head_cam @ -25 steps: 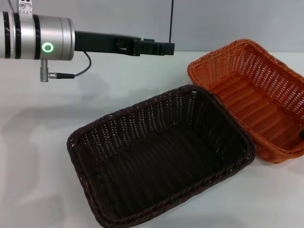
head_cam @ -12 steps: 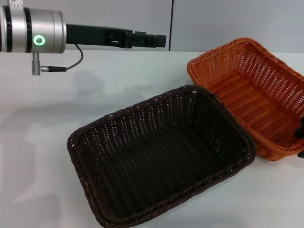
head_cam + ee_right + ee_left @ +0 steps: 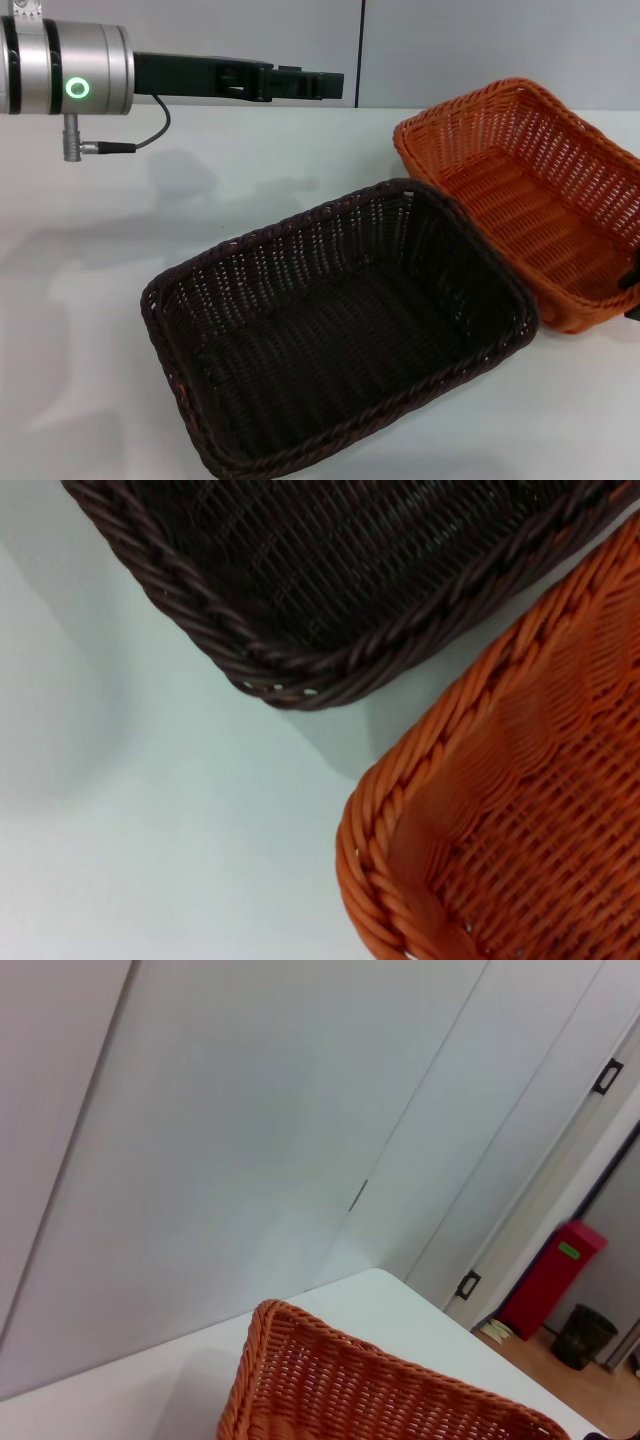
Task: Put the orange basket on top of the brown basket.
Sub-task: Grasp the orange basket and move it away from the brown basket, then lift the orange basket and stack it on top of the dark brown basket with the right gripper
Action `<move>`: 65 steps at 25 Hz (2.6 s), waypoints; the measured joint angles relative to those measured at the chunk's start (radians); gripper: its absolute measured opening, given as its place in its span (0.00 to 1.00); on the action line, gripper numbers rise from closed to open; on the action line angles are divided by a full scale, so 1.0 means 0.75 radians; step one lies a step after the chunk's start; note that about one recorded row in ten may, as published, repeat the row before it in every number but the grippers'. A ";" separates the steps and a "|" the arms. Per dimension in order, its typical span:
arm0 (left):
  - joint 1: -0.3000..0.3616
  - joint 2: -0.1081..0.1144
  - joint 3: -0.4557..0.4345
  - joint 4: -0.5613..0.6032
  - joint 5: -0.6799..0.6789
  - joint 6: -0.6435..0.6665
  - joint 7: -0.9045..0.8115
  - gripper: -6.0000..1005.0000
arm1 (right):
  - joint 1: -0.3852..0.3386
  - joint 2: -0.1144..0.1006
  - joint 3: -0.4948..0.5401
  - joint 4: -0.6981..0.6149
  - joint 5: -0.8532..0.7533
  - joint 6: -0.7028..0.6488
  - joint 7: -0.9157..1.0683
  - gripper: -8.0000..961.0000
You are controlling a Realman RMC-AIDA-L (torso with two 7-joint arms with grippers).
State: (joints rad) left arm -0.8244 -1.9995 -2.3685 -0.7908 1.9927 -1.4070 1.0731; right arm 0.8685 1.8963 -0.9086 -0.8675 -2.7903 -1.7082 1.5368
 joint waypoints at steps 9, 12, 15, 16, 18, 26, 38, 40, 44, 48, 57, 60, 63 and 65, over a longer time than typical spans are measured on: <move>0.026 0.000 0.000 -0.016 -0.044 -0.007 0.016 0.82 | 0.005 -0.007 0.012 -0.087 0.065 -0.087 -0.006 0.32; 0.040 0.011 0.000 -0.033 -0.090 -0.021 0.019 0.82 | 0.000 -0.012 0.038 -0.114 0.086 -0.111 -0.006 0.29; 0.048 0.012 0.000 -0.047 -0.095 -0.023 0.019 0.82 | -0.001 -0.014 0.094 -0.144 0.095 -0.145 -0.006 0.26; 0.052 0.013 0.000 -0.052 -0.101 -0.024 0.019 0.82 | -0.002 -0.016 0.116 -0.152 0.098 -0.158 -0.006 0.25; 0.052 0.013 0.001 -0.052 -0.101 -0.024 0.019 0.82 | -0.002 -0.019 0.170 -0.168 0.101 -0.181 -0.006 0.23; 0.052 0.017 0.012 -0.052 -0.101 -0.023 0.023 0.82 | -0.027 -0.041 0.314 -0.242 0.229 -0.245 0.012 0.19; 0.042 0.019 0.017 -0.041 -0.100 -0.020 0.055 0.82 | -0.034 -0.029 0.329 -0.370 0.453 -0.357 0.093 0.17; 0.037 0.021 0.018 -0.041 -0.094 -0.017 0.057 0.82 | -0.026 -0.027 0.322 -0.400 0.498 -0.387 0.122 0.17; 0.036 0.022 0.019 -0.040 -0.093 -0.009 0.071 0.82 | 0.003 -0.023 0.297 -0.455 0.555 -0.424 0.184 0.17; 0.036 0.022 0.019 -0.038 -0.093 -0.005 0.083 0.82 | 0.036 -0.015 0.272 -0.483 0.560 -0.424 0.227 0.17; 0.036 0.022 0.019 -0.036 -0.092 0.006 0.092 0.81 | 0.101 0.003 0.204 -0.485 0.564 -0.427 0.232 0.17; 0.038 0.022 0.018 -0.036 -0.092 0.014 0.093 0.81 | 0.118 0.014 0.188 -0.486 0.566 -0.428 0.233 0.17; 0.038 0.022 0.018 -0.034 -0.092 0.023 0.094 0.81 | 0.134 0.029 0.170 -0.484 0.567 -0.429 0.233 0.17; 0.038 0.022 0.018 -0.034 -0.092 0.023 0.094 0.81 | 0.147 0.041 0.159 -0.486 0.568 -0.432 0.238 0.17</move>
State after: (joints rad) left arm -0.7961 -1.9834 -2.3547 -0.8165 1.9237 -1.3895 1.1437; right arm 0.9787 1.9269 -0.7891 -1.2316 -2.3646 -2.0323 1.7152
